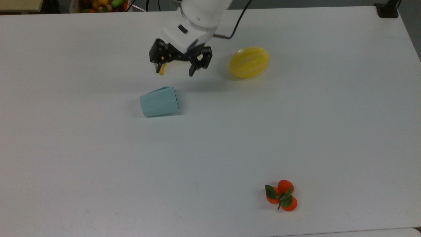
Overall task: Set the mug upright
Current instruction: 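Lower the open gripper onto the mug's rim and close it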
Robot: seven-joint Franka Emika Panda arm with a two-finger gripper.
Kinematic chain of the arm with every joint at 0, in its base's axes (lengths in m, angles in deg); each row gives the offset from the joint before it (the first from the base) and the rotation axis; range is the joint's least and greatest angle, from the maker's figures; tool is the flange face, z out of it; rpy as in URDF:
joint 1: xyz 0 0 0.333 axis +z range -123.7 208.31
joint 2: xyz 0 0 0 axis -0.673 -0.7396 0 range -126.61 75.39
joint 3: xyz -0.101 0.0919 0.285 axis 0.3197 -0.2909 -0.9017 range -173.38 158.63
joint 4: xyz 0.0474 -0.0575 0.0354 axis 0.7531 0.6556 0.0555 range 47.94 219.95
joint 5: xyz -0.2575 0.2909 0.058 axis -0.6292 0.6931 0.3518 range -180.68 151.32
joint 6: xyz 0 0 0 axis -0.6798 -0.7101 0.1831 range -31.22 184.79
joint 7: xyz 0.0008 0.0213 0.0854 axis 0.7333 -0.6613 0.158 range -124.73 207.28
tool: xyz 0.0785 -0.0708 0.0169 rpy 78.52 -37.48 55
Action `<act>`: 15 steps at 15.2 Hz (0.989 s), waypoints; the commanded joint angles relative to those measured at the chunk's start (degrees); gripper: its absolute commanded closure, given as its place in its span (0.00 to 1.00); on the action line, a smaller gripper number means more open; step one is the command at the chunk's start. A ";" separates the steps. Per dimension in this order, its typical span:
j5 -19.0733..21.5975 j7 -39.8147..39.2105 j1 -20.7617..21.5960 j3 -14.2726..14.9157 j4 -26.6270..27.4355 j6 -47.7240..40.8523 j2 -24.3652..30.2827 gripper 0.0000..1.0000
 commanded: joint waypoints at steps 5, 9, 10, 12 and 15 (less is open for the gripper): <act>-10.65 8.60 -1.17 -2.41 1.61 5.86 -7.32 0.06; -14.25 10.63 -1.43 -2.41 1.62 6.39 -8.83 0.15; -14.70 10.63 -1.61 -2.41 1.70 7.18 -8.83 0.20; -15.92 10.63 -2.48 -2.41 1.70 8.24 -8.91 0.44; -16.98 10.63 -3.19 -2.41 1.61 8.59 -9.27 0.81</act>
